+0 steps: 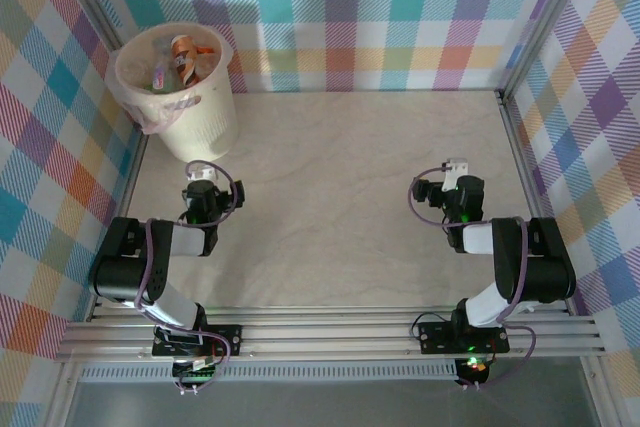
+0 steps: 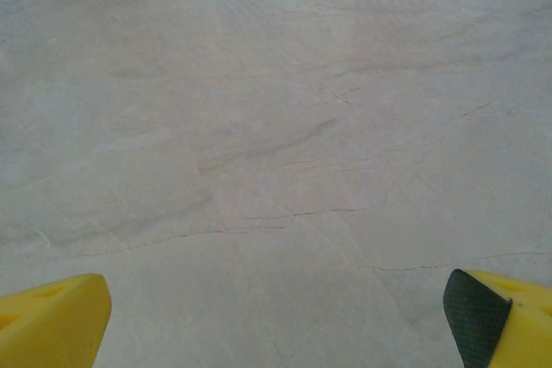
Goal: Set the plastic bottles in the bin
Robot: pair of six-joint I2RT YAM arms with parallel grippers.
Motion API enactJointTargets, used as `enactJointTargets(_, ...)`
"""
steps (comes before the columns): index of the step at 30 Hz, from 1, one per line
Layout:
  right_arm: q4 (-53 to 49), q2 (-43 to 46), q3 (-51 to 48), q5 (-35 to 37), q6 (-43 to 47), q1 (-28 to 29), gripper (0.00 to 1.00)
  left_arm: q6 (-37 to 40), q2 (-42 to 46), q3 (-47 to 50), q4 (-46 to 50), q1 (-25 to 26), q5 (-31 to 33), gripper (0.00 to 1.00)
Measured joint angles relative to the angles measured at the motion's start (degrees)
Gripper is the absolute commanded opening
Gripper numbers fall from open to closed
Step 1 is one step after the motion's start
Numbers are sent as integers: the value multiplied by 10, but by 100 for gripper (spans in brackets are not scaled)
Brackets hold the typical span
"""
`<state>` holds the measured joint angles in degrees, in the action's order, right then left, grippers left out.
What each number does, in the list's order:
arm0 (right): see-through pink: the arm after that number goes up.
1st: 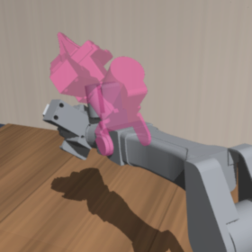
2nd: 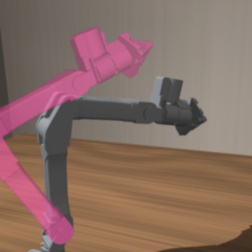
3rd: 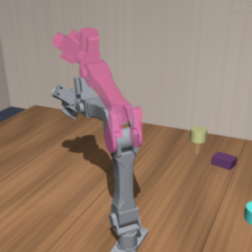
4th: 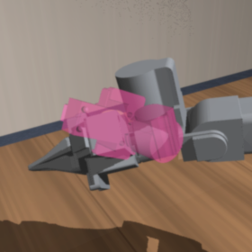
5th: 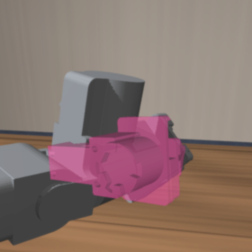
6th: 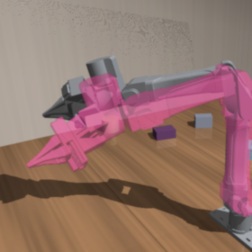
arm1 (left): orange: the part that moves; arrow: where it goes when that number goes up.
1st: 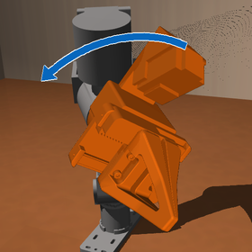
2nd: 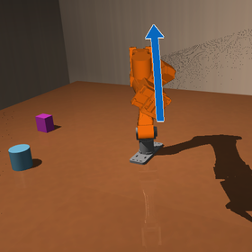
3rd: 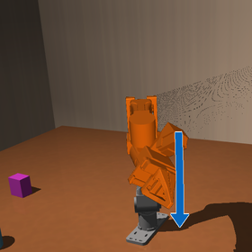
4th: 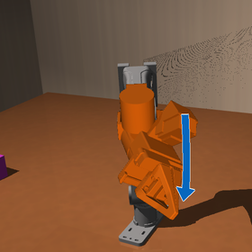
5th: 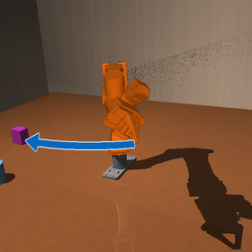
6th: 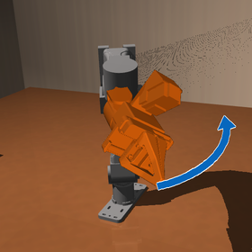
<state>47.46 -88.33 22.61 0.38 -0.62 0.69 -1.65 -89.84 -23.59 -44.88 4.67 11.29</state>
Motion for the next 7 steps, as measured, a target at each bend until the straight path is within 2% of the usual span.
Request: enactJointTargets(7, -2, 0, 0, 0, 0, 0, 100, 0, 0, 0, -12, 1, 19, 100)
